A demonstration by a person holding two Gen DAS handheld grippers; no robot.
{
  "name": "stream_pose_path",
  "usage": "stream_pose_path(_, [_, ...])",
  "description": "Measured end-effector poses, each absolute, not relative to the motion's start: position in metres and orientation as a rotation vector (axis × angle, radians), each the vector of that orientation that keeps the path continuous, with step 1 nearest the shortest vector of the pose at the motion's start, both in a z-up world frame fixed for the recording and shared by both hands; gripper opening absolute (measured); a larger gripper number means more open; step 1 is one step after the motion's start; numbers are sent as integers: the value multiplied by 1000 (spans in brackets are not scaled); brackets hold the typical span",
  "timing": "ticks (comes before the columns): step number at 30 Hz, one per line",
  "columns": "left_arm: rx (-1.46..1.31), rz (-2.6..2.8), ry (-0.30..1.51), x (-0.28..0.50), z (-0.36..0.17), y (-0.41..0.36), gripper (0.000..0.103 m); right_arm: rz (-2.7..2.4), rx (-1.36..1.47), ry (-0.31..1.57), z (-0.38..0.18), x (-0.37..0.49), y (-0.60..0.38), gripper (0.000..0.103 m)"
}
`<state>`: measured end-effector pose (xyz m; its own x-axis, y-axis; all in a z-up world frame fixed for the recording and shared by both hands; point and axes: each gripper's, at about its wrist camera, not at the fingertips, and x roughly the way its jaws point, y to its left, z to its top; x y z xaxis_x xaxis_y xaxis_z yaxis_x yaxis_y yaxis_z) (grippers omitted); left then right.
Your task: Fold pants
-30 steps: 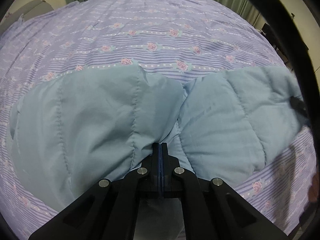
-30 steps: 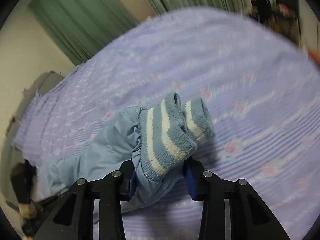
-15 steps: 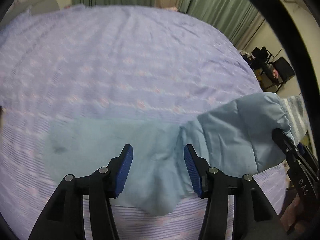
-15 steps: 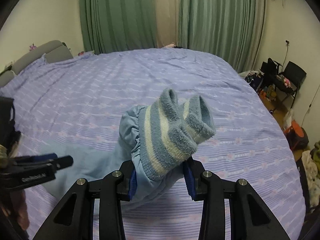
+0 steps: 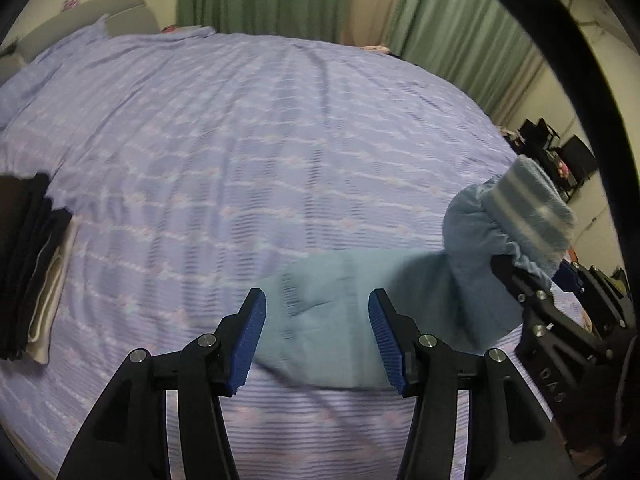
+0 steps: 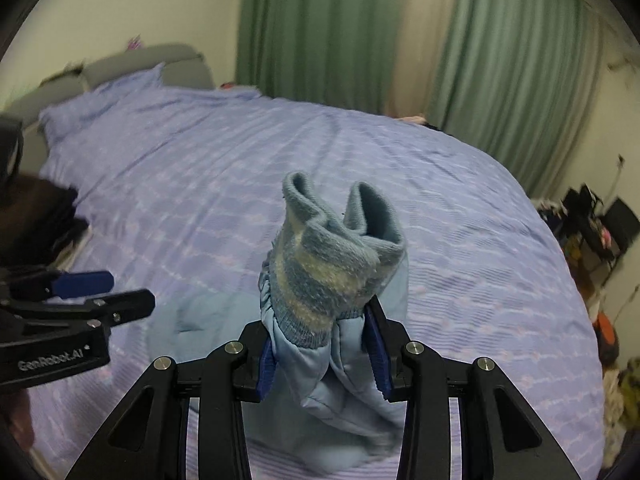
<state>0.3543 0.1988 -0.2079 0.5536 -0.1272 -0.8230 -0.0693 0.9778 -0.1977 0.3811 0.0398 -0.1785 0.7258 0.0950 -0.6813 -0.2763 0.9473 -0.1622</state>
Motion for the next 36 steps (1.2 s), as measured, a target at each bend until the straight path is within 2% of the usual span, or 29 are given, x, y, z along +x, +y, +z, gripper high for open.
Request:
stream_pose_path(4, [-254,-15,1012,341,-235,239,51,226,-329,750,-207,377,77,39])
stream_pose_path(11, [-281,-23,1038,335,-268,262,51,245,-402,804,-251,378,116,41])
stream_pose_path(14, [-275,-18,1045,335,-274,269,51,280,-401,814,-263,377,124,47])
stream_pose_path(19, [-286,-11,1052,332,-281,277,51,418,-329,858,-277,377,132,64])
stream_pose_path(27, [-332,-20,1043,328,-276,274,52,621,-186,941,-284,379,128,65])
stream_pose_path(32, [-359,-71,1039,333,-270,256,57,702,-170,965,-288,379,123,65])
stream_pose_path(36, [-398,-104,1040,341,-267,243,57,735,-181,965,-288,377,116,65])
